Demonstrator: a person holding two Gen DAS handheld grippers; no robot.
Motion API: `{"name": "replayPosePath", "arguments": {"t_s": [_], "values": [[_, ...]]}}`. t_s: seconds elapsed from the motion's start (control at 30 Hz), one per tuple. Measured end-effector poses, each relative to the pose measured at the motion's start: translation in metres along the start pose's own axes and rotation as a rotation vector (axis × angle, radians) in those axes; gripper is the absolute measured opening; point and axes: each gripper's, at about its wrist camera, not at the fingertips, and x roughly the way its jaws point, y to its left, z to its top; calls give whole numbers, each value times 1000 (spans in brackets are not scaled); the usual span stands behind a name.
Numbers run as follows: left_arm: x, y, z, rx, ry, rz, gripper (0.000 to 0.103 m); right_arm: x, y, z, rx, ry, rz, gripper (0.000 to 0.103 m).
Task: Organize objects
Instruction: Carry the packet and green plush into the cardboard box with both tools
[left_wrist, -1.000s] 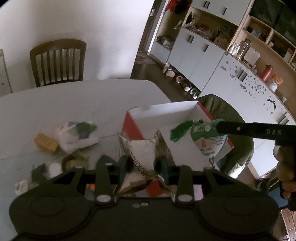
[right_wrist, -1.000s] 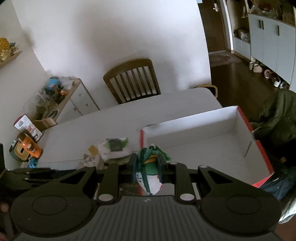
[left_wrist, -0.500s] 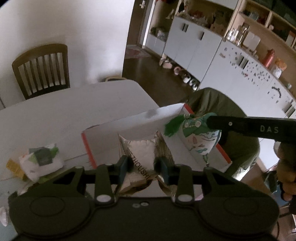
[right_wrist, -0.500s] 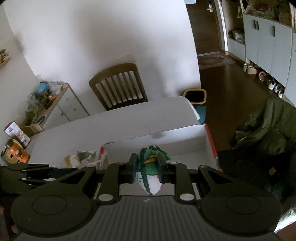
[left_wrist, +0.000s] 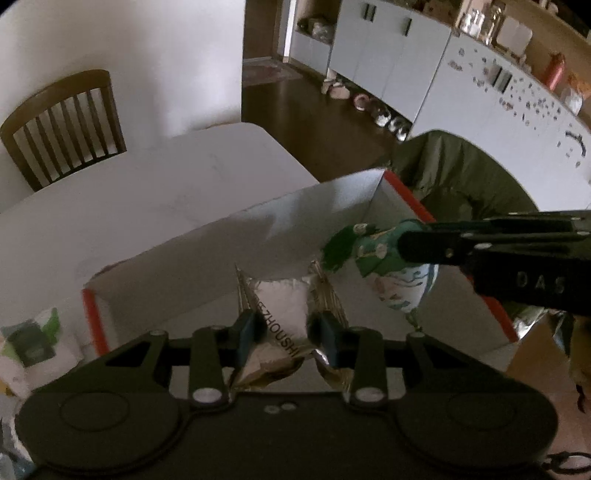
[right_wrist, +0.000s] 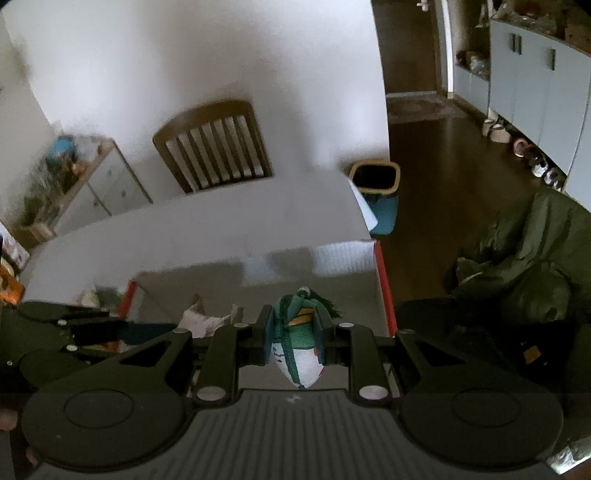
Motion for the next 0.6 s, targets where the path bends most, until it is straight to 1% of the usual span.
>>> {"name": "replayPosePath", "arguments": {"t_s": [0.1, 0.3, 0.6], "values": [[13, -7, 1, 35, 0, 21, 37, 14, -2, -4, -17, 20, -6, 22], [37, -9, 3, 28, 47, 43, 37, 35, -1, -8, -44, 59, -9, 22], [52, -6, 4, 10, 104, 63, 37, 53, -7, -9, -43, 120, -42, 22]]}}
